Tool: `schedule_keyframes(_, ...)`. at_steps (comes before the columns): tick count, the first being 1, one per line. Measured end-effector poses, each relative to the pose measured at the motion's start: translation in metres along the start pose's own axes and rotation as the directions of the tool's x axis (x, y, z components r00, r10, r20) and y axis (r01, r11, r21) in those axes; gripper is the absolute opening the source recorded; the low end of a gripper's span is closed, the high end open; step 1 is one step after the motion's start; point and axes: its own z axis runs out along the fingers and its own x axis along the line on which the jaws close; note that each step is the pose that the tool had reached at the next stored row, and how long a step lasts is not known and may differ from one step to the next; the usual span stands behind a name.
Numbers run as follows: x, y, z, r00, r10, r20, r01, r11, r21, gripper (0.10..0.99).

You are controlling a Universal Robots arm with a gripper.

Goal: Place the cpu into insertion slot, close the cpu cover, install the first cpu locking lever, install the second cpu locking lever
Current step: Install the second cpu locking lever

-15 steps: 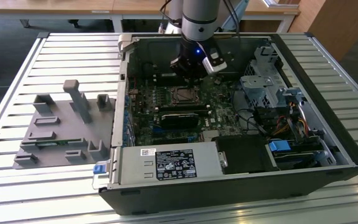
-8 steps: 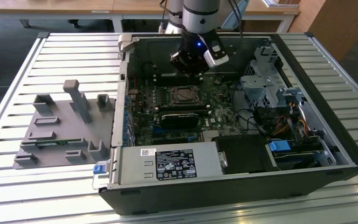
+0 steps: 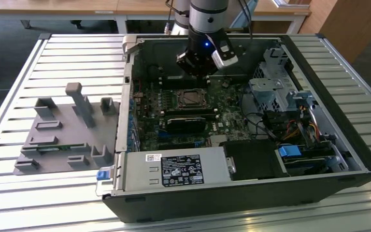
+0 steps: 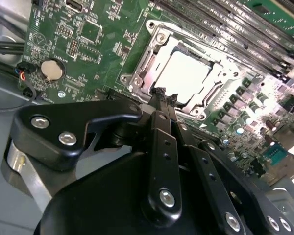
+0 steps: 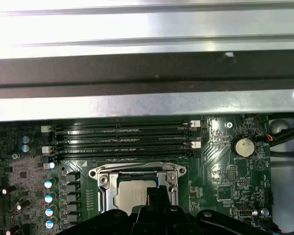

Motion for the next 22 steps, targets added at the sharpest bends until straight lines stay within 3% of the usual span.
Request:
schedule_keyframes(14,-0.0015,-0.0263,-0.0006,1.0,0.0,0.0,0.0,1.0,0.0,0.106)
schedule_keyframes(17,-0.0016,-0.0286,0.0013,1.0,0.0,-0.0057,0.0,1.0,0.001,0.106)
schedule_keyframes(22,-0.0021,-0.038,0.0033,1.0,-0.001,-0.0069,0.001,1.0,-0.002,0.106)
